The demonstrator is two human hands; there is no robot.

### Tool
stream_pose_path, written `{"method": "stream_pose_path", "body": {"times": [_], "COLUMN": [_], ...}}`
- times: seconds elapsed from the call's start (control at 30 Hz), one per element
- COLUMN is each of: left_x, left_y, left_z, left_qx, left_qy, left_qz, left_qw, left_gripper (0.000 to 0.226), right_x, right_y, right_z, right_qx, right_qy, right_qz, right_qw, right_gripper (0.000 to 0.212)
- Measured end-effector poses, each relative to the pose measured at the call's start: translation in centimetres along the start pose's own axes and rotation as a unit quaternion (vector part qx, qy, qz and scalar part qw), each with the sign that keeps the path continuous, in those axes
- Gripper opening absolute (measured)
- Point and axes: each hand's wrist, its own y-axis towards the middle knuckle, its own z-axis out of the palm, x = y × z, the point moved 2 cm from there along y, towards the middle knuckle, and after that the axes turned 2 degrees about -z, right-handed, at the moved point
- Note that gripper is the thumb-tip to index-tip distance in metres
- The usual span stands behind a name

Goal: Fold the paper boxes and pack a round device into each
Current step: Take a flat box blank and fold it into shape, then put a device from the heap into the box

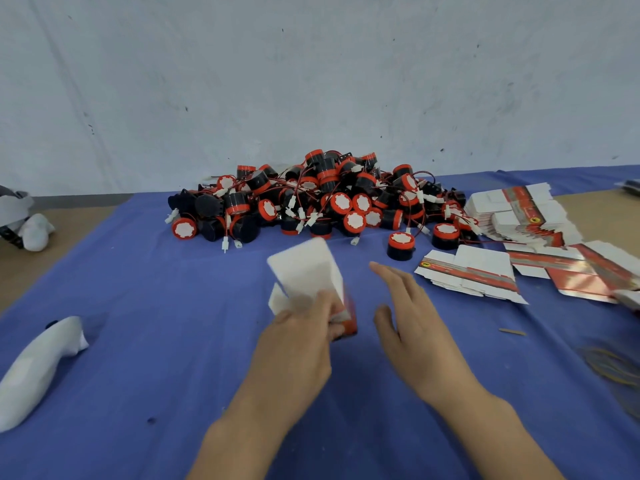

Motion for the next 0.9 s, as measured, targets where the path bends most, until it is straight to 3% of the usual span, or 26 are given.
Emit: {"method": "stream_pose_path", "body": {"times": [0.1, 0.27, 0.5, 0.63, 0.73, 0.83, 0.9], "left_x": [-0.4, -1.4, -4.1, -8.3, -9.9, -9.3, -8.3], "left_y": [-0.4, 0.2, -0.5, 1.2, 5.5, 11.3, 14.6], "left_z": [1.6, 1.4, 0.0, 2.3, 5.9, 9.3, 11.1], "left_qx": [0.055, 0.029, -0.078, -0.05, -0.015, 0.018, 0.048], "left_qy": [0.112, 0.078, -0.017, -0.18, -0.249, -0.256, -0.203], "left_qz": [0.08, 0.089, 0.107, 0.049, -0.051, -0.154, -0.196], "left_qw": [0.989, 0.993, 0.991, 0.981, 0.967, 0.954, 0.958], "left_gripper": [0.041, 0.032, 0.036, 0.033, 0.036, 0.032, 0.031], "right_x": [-1.3, -2.8, -4.7, -6.1, -7.0, -7.7, -8.4], "right_y": [0.4, 0.6, 1.5, 2.4, 2.4, 2.2, 2.0], "right_z": [-0.2, -0.4, -1.2, -2.1, -2.9, -3.7, -4.3], "right_qx": [-0.013, 0.01, -0.001, -0.012, -0.037, -0.055, -0.067], "right_qy": [0.007, 0.004, 0.027, 0.061, 0.102, 0.12, 0.124], "right_qz": [0.081, 0.141, 0.188, 0.239, 0.269, 0.276, 0.281], "right_qw": [0.997, 0.99, 0.982, 0.969, 0.957, 0.952, 0.949], "right_gripper": [0.058, 0.058, 0.057, 0.056, 0.05, 0.045, 0.044]}}
